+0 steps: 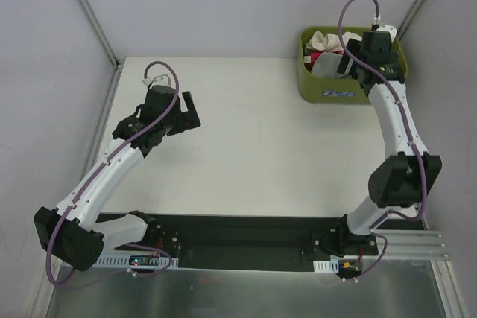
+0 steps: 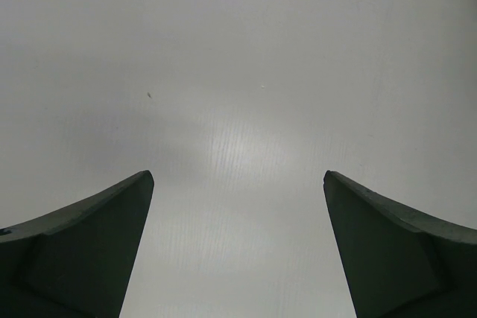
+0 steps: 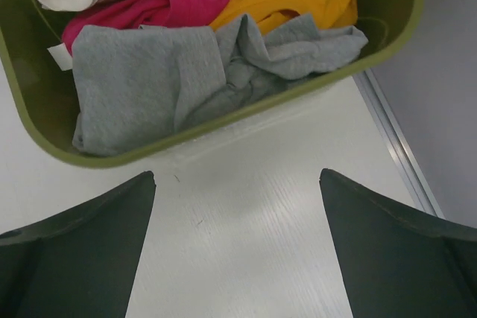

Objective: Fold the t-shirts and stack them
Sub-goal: Grab the tshirt from the pile, then move the tshirt to the center of the board

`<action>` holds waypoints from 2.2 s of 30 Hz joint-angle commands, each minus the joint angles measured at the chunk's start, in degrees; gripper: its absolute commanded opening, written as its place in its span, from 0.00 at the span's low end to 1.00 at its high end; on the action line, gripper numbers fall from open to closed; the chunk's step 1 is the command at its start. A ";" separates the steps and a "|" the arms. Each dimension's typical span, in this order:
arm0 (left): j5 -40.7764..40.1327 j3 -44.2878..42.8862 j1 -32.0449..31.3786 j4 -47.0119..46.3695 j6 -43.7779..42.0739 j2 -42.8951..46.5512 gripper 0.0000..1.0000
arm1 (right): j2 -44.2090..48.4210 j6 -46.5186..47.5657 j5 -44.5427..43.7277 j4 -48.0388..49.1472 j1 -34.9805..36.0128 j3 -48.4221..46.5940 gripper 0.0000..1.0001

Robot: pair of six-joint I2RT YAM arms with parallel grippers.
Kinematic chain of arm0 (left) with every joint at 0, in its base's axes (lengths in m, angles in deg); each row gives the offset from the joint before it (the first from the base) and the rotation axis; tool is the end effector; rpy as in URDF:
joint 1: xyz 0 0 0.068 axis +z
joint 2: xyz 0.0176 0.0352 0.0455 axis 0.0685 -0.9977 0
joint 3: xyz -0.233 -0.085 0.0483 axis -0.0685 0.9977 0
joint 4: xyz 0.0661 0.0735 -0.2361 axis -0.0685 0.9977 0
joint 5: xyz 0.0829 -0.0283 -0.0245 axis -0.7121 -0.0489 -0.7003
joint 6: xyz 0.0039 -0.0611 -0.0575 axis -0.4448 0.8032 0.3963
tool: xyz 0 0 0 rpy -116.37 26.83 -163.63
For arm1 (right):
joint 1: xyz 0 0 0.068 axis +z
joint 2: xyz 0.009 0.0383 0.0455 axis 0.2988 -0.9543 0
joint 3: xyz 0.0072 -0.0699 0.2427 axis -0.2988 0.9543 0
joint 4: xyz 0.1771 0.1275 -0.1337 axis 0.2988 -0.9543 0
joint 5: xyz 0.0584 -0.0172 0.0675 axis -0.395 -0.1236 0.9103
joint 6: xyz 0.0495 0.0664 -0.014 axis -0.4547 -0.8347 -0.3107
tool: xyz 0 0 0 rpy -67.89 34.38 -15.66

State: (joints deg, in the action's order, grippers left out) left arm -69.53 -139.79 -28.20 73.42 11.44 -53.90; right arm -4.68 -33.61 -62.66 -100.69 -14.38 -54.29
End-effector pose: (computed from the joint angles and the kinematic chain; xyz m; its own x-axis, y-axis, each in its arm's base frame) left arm 0.2633 -0.1003 0.3089 -0.5416 -0.3170 -0.7786 -0.0701 0.9400 -0.3339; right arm 0.3902 -0.0064 0.3638 -0.4624 -0.0768 -0.8834 0.2499 0.9446 -0.2129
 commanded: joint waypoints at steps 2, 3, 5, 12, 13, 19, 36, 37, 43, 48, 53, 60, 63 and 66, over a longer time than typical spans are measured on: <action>4.47 0.97 0.37 -3.14 -1.20 -0.12 0.99 | -12.84 3.18 6.44 -2.06 -2.48 -12.62 0.97; 4.47 1.23 0.37 -3.23 -1.29 -0.12 0.99 | -14.69 3.80 7.32 -2.06 -2.48 -14.38 0.97; 4.20 1.49 0.37 -3.58 -1.73 0.15 0.99 | -19.97 5.03 9.42 -2.58 -2.57 -20.00 0.97; 3.06 1.76 0.37 -4.28 -1.82 0.41 0.99 | -30.00 3.55 16.34 -3.20 -2.92 -29.60 0.48; 2.89 1.67 0.45 -4.28 -1.91 0.59 0.99 | -30.00 2.93 18.73 -3.02 -2.92 -29.69 0.32; 3.24 1.93 0.37 -4.28 -1.91 3.13 0.99 | -20.18 -0.67 28.59 2.94 -2.92 -29.87 0.01; 6.23 8.79 0.37 -6.48 1.08 15.09 0.99 | 8.75 -21.38 43.79 31.77 6.12 -37.06 0.01; 6.05 9.05 0.37 -6.57 1.17 15.52 0.99 | 9.19 -22.72 45.19 34.57 7.01 -37.94 0.01; 5.70 10.28 0.37 -6.66 1.52 18.25 0.99 | 13.24 -23.54 47.85 42.68 17.37 -36.81 0.01; 6.14 11.42 0.37 -6.66 1.43 20.18 0.99 | 12.10 -21.95 45.12 37.95 19.23 -33.58 0.01; 5.09 13.27 0.37 -6.57 1.34 23.08 0.99 | 16.47 -13.01 33.66 29.59 19.14 -17.07 0.01; 2.18 15.73 0.37 -6.30 2.83 25.55 0.99 | 25.10 -9.62 -0.29 16.63 15.29 17.04 0.01; 2.71 16.26 0.37 -6.22 3.36 24.24 0.99 | 23.89 -15.68 -4.19 6.08 9.58 25.67 0.05; 6.04 16.09 0.37 -6.22 3.71 21.08 0.99 | 20.55 -17.81 -4.27 -3.24 5.17 28.58 0.27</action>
State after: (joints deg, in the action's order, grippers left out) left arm -65.71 -123.88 -28.22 68.22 13.67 -29.81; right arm 15.91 -47.40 -57.08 -91.62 -4.39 -26.80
